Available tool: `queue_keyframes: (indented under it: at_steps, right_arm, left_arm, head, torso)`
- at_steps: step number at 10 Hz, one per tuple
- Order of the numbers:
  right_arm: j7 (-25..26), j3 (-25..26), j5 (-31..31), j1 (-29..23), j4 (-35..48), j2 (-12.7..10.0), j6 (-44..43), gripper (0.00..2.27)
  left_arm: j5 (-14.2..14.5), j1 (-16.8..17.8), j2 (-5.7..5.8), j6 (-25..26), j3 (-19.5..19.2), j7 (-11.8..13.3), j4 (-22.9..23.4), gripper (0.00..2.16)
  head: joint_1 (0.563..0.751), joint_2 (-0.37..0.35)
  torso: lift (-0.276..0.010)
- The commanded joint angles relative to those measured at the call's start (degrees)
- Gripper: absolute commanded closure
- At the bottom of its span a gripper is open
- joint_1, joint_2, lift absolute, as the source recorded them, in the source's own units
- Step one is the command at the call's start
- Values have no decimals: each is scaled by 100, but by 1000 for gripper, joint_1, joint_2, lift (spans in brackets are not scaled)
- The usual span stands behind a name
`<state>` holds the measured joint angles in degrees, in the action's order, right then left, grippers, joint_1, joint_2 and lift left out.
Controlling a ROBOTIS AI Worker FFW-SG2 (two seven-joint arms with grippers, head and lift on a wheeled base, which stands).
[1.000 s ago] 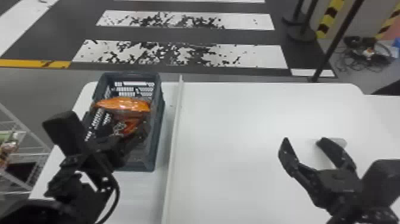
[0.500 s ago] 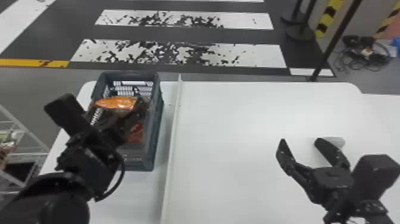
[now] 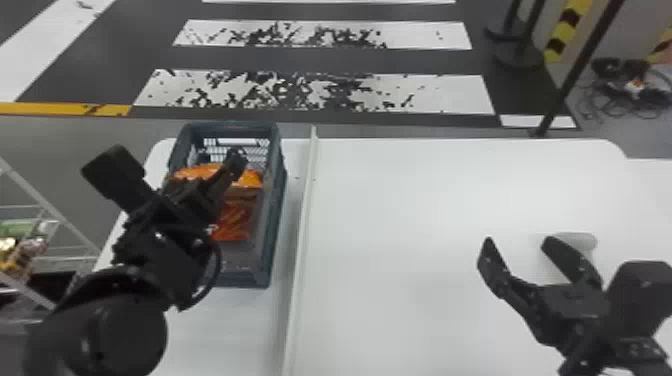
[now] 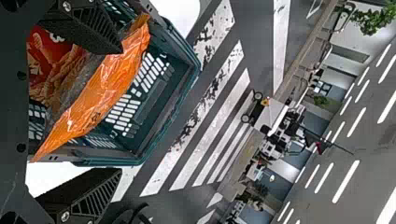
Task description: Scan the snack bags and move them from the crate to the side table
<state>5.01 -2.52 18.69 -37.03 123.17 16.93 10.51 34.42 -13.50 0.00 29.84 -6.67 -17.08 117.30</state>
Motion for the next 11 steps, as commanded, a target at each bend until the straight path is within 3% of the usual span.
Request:
queue_keyframes:
  at_steps: [1,3,5,7,9,11]
  right_arm:
    - [0,-3,11,38,-30,-5,0,140]
    - [0,-3,82,90,-65,4,18,140]
    - [0,-3,91,117,-92,12,18,140]
    - [-9,-3,152,161,-188,39,18,140]
    - [-9,-3,152,169,-232,65,18,140]
    - [0,6,161,169,-241,83,18,140]
  left_arm:
    - [241,14,-15,0,7,-287,-5,110]
    - [294,-118,-15,-35,95,-700,101,151]
    - [496,-39,-15,-88,-28,-665,-40,151]
    - [478,304,-15,-176,-160,-621,-480,151]
    - [663,480,-15,-193,-353,-559,-787,161]
    - [654,577,-15,-246,-362,-542,-928,515]
  head:
    - [695,46]
    - [695,53]
    - [695,54]
    - [695,59]
    - [695,74]
    - [695,87]
  torso:
    - [-87]
    - [-87]
    - [-87]
    - [-87]
    - [-87]
    - [-87]
